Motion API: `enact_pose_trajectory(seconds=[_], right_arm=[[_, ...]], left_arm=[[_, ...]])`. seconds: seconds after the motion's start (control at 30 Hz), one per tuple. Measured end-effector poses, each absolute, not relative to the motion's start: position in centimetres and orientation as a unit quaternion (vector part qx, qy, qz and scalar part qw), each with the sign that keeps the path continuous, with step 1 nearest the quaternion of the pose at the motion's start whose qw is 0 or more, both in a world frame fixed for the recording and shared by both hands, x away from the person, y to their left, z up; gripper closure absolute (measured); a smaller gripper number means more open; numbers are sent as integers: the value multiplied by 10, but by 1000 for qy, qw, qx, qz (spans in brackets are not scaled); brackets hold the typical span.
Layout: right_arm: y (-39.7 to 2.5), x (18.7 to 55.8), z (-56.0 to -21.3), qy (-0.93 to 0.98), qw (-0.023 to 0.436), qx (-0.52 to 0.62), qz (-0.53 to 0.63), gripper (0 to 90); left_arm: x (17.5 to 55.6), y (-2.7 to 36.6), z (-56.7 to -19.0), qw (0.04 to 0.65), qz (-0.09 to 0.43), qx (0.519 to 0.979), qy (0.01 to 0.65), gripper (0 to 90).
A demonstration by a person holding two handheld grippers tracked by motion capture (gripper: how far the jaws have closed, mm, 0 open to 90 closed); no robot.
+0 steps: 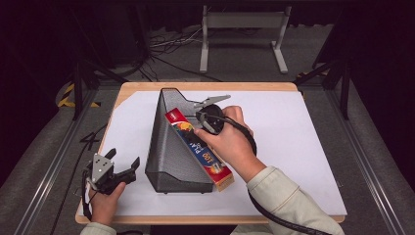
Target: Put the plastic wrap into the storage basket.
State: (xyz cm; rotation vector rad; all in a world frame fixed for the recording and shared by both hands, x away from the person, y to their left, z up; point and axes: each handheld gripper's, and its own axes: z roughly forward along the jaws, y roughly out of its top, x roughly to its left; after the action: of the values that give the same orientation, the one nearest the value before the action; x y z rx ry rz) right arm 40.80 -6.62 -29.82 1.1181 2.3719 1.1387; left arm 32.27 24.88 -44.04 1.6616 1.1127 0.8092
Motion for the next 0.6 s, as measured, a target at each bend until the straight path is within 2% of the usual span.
enact_pose_trajectory(seconds=[0.27,0.6], right_arm=[[-83,404,-286,812,143,372,427,156],[-109,405,-283,815,145,385,409,147]], left_arm=[[324,249,-441,477,328,677,455,137],[324,247,-440,469,334,678,457,144]])
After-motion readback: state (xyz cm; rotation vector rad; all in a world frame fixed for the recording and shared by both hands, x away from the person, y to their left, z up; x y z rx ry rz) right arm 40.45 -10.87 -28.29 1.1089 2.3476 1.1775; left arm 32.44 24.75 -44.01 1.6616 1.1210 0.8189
